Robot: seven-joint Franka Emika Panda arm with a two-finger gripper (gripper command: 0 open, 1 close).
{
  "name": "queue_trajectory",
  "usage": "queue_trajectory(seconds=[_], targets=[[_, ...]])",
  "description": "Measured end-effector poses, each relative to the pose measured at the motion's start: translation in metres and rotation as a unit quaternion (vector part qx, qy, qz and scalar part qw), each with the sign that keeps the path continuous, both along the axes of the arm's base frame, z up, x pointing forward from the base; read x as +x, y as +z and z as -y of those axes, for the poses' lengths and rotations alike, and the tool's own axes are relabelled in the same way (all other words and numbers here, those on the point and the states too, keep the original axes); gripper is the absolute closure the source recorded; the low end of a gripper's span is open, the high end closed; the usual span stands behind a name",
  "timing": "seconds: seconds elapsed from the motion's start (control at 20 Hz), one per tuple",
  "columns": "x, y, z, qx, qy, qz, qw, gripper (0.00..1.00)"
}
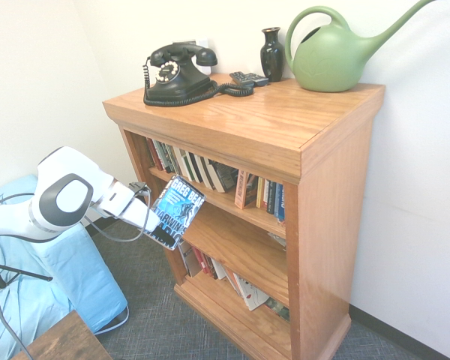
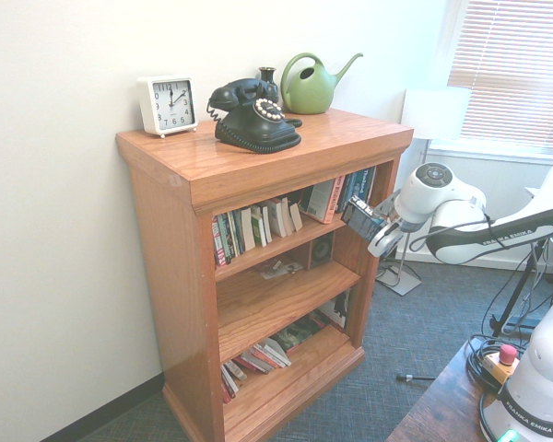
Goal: Shelf the books
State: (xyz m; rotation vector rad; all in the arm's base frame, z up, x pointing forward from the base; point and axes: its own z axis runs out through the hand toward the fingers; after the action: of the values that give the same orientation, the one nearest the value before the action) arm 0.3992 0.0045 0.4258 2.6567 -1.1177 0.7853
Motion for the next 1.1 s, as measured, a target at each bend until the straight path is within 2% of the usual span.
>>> queue_trajectory(seconds=[0.45, 1.1], targets=[[0.054, 0.005, -0.004, 0.049, 0.027, -0.003, 0.998, 1.00], [0.095, -0.028, 0.009, 0.052, 0.031, -0.012, 0.998, 1.00]])
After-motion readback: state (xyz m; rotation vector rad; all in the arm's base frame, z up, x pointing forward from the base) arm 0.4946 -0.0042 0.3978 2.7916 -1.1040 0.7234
